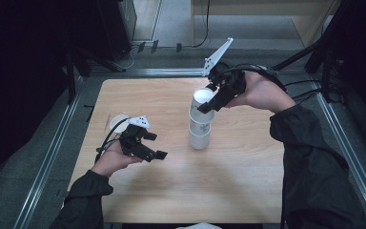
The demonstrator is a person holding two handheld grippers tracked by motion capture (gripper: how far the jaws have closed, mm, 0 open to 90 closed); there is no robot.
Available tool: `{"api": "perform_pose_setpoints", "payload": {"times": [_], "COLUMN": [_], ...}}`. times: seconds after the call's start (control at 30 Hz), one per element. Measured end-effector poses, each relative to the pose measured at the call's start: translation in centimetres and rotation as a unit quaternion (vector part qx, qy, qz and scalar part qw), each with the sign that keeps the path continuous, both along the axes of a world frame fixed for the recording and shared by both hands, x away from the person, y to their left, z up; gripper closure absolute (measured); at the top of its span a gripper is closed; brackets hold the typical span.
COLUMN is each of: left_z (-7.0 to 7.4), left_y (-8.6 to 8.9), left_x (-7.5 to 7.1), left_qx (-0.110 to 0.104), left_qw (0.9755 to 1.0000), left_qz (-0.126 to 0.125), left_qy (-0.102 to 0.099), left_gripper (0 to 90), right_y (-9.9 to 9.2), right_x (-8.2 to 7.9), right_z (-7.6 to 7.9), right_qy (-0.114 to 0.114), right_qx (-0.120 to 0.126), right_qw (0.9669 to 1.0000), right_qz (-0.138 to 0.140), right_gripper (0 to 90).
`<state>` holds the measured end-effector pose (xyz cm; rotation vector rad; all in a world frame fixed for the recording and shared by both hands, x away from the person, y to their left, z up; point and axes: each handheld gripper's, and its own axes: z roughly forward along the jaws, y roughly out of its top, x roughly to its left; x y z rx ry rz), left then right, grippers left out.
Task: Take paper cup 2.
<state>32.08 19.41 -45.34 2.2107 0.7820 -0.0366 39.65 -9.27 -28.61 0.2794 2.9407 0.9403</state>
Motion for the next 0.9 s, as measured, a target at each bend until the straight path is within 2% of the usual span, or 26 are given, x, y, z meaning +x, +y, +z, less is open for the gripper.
{"api": "perform_pose_setpoints", "payload": {"times": [0.2,0.3,0.4,0.7,0.9], "left_z": [0.1,0.1,0.3,0.5,0.7], "left_y": [0.1,0.0,-0.2,-0.7,-1.1], "left_x": [-0.1,0.0,-0.1,-0.2,-0.2], "left_qx": [-0.007,-0.007,-0.006,-0.009,-0.014], "left_qw": [1.0,1.0,1.0,0.9998,0.9997], "left_qz": [0.002,-0.001,-0.003,-0.015,-0.021], "left_qy": [0.001,0.001,-0.001,-0.003,-0.003], "left_gripper": [7.1,7.1,7.1,7.1,7.1], "right_y": [-0.8,-1.1,-1.4,-1.9,-2.0], "right_x": [-1.6,-2.5,-3.4,-5.4,-6.0], "right_z": [0.3,-0.3,-1.0,-4.7,-7.5], "right_qy": [0.004,0.001,0.008,0.029,0.04], "right_qx": [0.01,0.011,0.019,0.04,0.046], "right_qw": [0.9999,0.9997,0.9994,0.9981,0.9974], "right_qz": [0.013,0.021,0.026,0.036,0.038], "right_gripper": [33.7,33.8,33.9,34.0,34.1]}}
